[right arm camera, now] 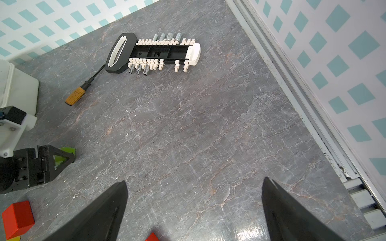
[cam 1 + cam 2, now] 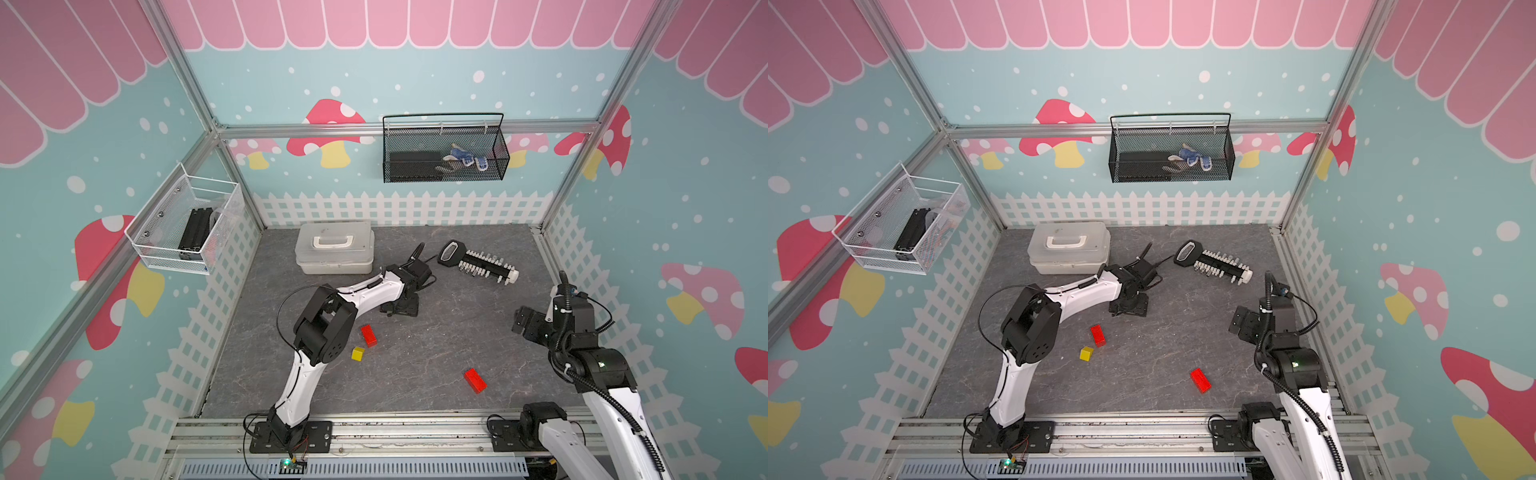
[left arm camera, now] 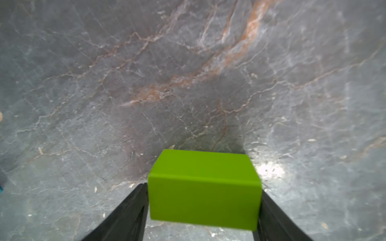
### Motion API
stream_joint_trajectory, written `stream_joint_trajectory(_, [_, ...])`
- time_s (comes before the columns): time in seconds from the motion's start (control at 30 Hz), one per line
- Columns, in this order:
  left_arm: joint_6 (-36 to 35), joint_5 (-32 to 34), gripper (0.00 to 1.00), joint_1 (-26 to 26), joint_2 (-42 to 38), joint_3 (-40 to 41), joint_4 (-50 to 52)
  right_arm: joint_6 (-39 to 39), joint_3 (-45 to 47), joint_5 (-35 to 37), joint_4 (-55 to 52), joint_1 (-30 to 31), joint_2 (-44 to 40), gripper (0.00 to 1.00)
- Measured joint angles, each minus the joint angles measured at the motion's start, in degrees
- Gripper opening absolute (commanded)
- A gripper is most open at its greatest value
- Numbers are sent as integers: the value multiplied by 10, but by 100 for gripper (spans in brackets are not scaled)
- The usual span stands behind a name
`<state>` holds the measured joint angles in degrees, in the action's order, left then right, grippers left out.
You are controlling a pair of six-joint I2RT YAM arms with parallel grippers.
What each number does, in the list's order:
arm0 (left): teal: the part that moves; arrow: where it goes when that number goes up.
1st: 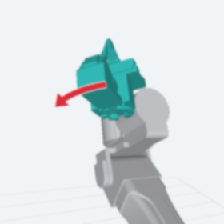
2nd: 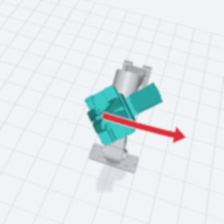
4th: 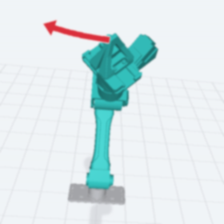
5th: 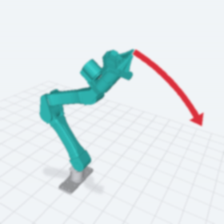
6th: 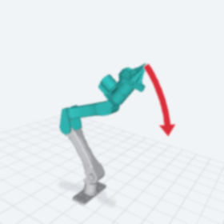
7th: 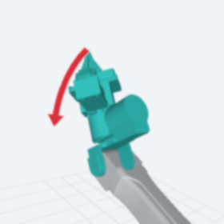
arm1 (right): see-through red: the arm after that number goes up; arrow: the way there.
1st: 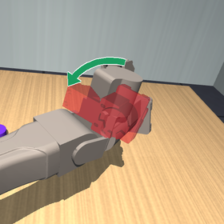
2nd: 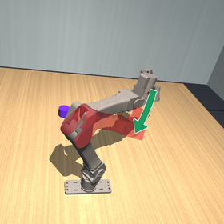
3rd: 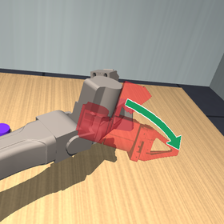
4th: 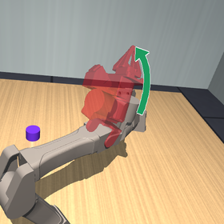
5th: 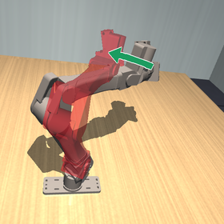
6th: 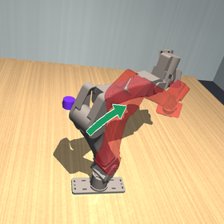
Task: Assemble a piece of candy with building blocks
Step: Place the building block at the center of the board, then pick up the building block from the center of the board.
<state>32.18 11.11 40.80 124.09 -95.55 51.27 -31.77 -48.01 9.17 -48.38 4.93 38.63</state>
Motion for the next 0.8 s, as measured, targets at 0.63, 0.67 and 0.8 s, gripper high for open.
stream_joint_trajectory(0.63, [-410,-120,77,-34,-285,70,117,-3,17,-28,18,0,10,100])
stream_joint_trajectory(0.67, [-421,-127,76,-47,-276,78,131,-3,19,-29,20,0,12,100])
stream_joint_trajectory(0.8, [-456,-144,76,-104,-256,119,169,-3,19,-32,22,0,21,100])
